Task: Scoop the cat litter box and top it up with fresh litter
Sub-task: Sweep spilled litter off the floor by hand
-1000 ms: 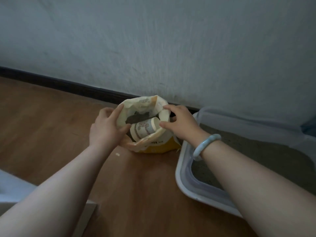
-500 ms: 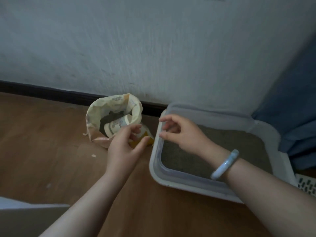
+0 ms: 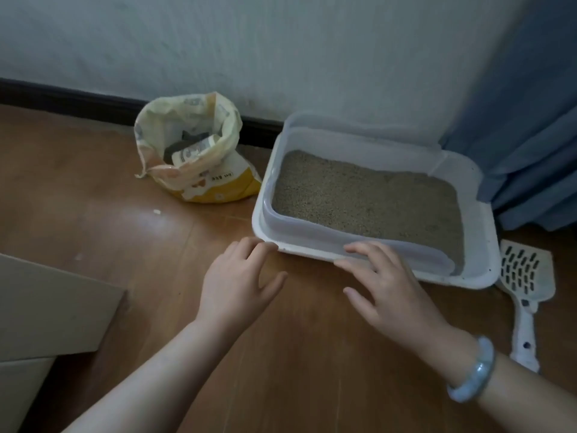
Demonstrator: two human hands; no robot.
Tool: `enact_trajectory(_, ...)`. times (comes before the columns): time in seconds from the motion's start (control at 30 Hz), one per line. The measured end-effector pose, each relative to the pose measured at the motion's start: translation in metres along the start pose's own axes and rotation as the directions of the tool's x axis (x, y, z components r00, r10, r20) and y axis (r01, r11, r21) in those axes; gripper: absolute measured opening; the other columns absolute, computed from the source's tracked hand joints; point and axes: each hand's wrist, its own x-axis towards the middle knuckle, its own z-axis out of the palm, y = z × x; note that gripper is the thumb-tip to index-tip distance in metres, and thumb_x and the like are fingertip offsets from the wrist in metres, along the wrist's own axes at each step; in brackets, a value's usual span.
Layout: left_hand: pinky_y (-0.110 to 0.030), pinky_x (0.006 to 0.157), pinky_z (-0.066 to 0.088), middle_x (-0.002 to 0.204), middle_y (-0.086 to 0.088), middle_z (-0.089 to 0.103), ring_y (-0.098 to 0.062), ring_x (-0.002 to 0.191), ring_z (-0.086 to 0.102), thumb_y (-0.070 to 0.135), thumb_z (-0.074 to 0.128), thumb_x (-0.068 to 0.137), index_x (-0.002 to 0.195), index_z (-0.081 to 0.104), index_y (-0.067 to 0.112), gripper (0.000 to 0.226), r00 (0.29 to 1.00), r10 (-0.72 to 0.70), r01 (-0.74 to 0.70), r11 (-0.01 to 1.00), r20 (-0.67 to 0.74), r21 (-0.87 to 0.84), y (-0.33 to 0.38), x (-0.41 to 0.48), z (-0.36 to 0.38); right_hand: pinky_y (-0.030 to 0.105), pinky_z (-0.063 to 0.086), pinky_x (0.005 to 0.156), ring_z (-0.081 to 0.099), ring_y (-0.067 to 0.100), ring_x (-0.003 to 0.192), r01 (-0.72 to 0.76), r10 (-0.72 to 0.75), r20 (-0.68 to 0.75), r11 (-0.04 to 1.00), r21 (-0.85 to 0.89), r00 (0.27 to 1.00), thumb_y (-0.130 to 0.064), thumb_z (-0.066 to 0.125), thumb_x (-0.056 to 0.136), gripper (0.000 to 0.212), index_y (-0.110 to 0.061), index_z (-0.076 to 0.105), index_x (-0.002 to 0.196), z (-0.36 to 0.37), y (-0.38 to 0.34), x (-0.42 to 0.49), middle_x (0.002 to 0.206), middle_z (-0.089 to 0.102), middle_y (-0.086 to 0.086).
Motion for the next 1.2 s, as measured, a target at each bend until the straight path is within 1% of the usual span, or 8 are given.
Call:
enact_trajectory(0.1,-0.032,0.063,0.049,0.103,0.003,0.062,-0.021,0.088,0.06,0.046,0.066,0.075,0.107,0.061,0.022,0.04,0.996,0.01,-0.015,0.998,0.093,0.058,0.006,-0.011,0.013,0.032,0.035,0.102,0.044,0.017,0.12,-0.054,0.055,-0.008,0.998,0.008,0.998,-0.022,0.074,0.076,0.044,-0.019,0.062,0.118,0.014,0.014,-0.034,0.124,0.053,0.001)
enact_trajectory(0.2,-0.033,0.062,0.049,0.103,0.001,0.063,-0.023,0.088,0.062,0.044,0.071,0.073,0.107,0.062,0.022,0.042,0.984,0.002,-0.022,0.994,0.177,0.106,0.017,-0.017,0.027,0.038,0.041,0.099,0.046,0.02,0.119,-0.191,0.191,0.028,0.982,-0.006,0.981,-0.024,0.076,0.074,0.047,-0.019,0.062,0.119,0.035,0.035,-0.066,0.124,0.054,0.002)
enact_trajectory(0.33,-0.032,0.062,0.05,0.106,0.001,0.063,-0.023,0.089,0.062,0.044,0.069,0.076,0.109,0.063,0.023,0.039,0.964,-0.02,-0.015,0.992,0.265,0.129,0.031,-0.024,0.046,0.04,0.044,0.096,0.05,0.024,0.118,-0.391,0.399,0.101,0.916,-0.087,0.911,-0.028,0.075,0.076,0.05,-0.016,0.061,0.123,0.06,0.06,-0.108,0.124,0.056,0.004)
enact_trajectory(0.43,-0.033,0.068,0.05,0.112,0.002,0.062,-0.022,0.095,0.061,0.046,0.062,0.082,0.115,0.062,0.025,0.039,0.945,-0.043,-0.003,0.99,0.323,0.141,0.04,-0.031,0.058,0.04,0.049,0.089,0.054,0.025,0.112,-0.461,0.477,0.103,0.875,-0.149,0.873,-0.032,0.077,0.073,0.052,-0.017,0.063,0.121,0.071,0.074,-0.136,0.119,0.059,0.004)
enact_trajectory(0.63,-0.031,0.078,0.048,0.124,0.005,0.054,-0.019,0.106,0.055,0.046,0.051,0.089,0.125,0.055,0.03,0.04,0.9,-0.066,0.028,0.995,0.43,0.094,0.055,-0.045,0.074,0.038,0.051,0.081,0.057,0.023,0.1,-0.431,0.434,-0.017,0.887,-0.166,0.901,-0.031,0.076,0.074,0.045,-0.02,0.066,0.117,0.083,0.079,-0.141,0.109,0.061,0.002)
enact_trajectory(0.87,-0.03,0.086,0.046,0.127,0.006,0.05,-0.018,0.112,0.05,0.047,0.047,0.091,0.132,0.049,0.031,0.043,0.87,-0.012,-0.027,0.997,0.493,0.071,0.068,-0.056,0.086,0.031,0.05,0.07,0.059,0.02,0.086,-0.267,0.258,-0.071,0.949,-0.169,0.964,-0.022,0.078,0.073,0.036,-0.021,0.069,0.108,0.092,0.072,-0.147,0.095,0.062,-0.003)
enact_trajectory(1.07,-0.031,0.086,0.049,0.126,0.002,0.054,-0.02,0.11,0.054,0.042,0.051,0.091,0.132,0.052,0.025,0.045,0.861,0.012,-0.044,0.998,0.509,0.05,0.065,-0.059,0.086,0.03,0.046,0.062,0.059,0.018,0.075,-0.205,0.179,-0.148,0.962,-0.183,0.973,-0.017,0.077,0.074,0.023,-0.019,0.071,0.097,0.096,0.072,-0.147,0.085,0.064,-0.004)
enact_trajectory(1.2,-0.031,0.081,0.05,0.125,0.002,0.055,-0.019,0.108,0.055,0.042,0.051,0.09,0.13,0.054,0.026,0.043,0.856,0.015,-0.052,0.997,0.517,0.058,0.068,-0.06,0.087,0.028,0.044,0.064,0.057,0.015,0.074,-0.164,0.142,-0.123,0.969,-0.186,0.982,-0.024,0.062,0.084,0.014,-0.02,0.069,0.096,0.094,0.074,-0.15,0.085,0.062,-0.005)
